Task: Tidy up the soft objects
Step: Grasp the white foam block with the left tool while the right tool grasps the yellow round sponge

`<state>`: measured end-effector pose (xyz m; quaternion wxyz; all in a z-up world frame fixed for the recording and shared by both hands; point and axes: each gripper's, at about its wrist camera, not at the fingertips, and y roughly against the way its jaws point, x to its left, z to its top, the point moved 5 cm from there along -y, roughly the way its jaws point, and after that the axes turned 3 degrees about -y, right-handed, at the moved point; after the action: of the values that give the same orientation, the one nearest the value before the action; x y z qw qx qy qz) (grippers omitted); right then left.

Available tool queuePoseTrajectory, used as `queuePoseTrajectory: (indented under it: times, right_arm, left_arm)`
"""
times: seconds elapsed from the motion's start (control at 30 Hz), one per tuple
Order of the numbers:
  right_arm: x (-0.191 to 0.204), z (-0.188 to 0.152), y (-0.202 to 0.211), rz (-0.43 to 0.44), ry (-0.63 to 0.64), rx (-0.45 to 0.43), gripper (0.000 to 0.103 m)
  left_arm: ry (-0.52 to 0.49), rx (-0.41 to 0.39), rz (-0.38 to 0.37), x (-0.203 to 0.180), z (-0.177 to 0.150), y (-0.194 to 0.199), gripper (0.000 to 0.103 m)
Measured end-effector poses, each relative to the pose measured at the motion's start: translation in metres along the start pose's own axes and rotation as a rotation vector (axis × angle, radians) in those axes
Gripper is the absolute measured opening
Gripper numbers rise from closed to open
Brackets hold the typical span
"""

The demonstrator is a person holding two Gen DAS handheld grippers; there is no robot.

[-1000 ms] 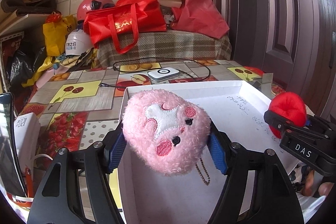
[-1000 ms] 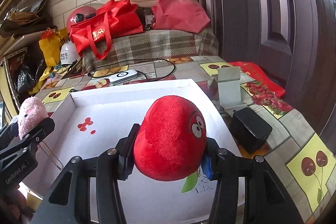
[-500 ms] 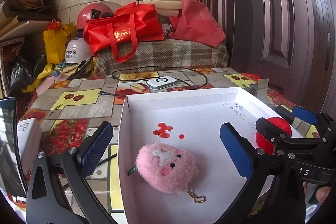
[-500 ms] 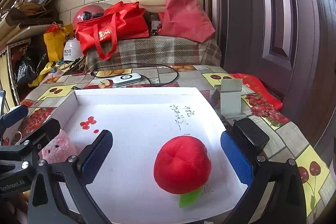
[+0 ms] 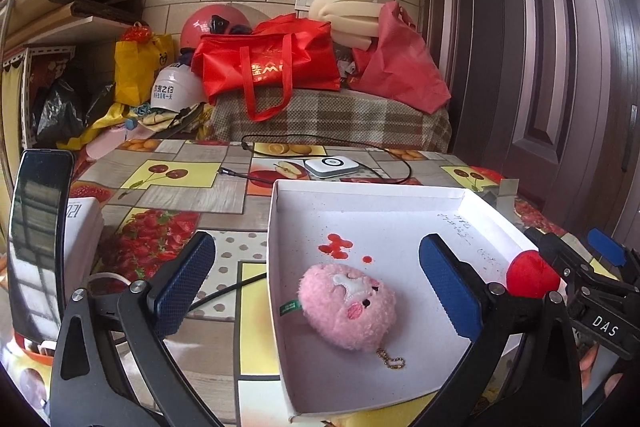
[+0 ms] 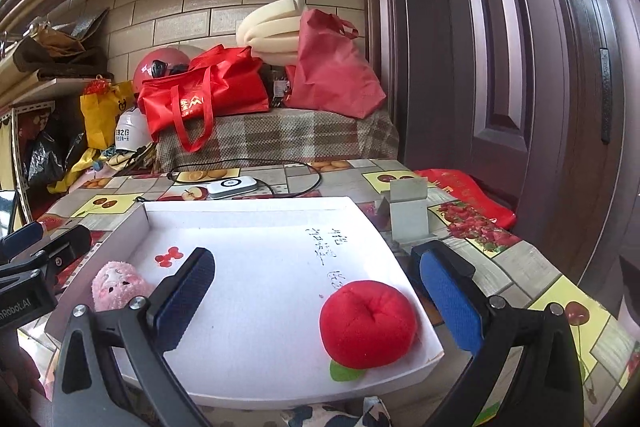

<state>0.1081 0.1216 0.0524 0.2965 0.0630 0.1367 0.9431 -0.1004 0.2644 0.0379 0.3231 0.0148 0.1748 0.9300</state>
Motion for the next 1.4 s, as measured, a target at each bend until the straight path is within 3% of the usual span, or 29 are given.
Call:
queuePoseTrajectory:
  times: [0.4,0.63,0.8,0.93,1.07,1.27,1.4]
  right_arm:
    - [-0.01,-0.017,0.037,0.003,-0.021,0.048,0.103]
    - [-0.012,-0.029,0.061,0.047,-0.028,0.087,0.103]
    - [-0.034,-0.034,0.081,0.06,-0.075,0.127,0.103]
    - [-0.066,-0.041,0.085,0.079,-0.146,0.222,0.103]
    - [-0.083,-0.053,0.093,0.089,-0.064,0.3,0.103]
    - [-0.089,-0.09,0.099,0.094,0.088,0.445,0.102]
    - [-0.084,-0.091,0.1,0.091,0.117,0.444,0.097]
  left_arm:
    - [0.03,0.06,-0.071,0.019,-0.023,0.044,0.103]
    - [0.017,0.172,-0.171,0.022,-0.049,0.077,0.103]
    - [-0.118,0.155,-0.198,-0.007,-0.056,0.104,0.103]
    - [-0.273,0.122,-0.233,-0.045,-0.064,0.126,0.103]
    - [-0.324,0.194,-0.248,-0.059,-0.072,0.118,0.103]
    - [-0.283,0.294,-0.258,-0.053,-0.08,0.1,0.103]
    - [-0.322,0.315,-0.259,-0.061,-0.086,0.099,0.103]
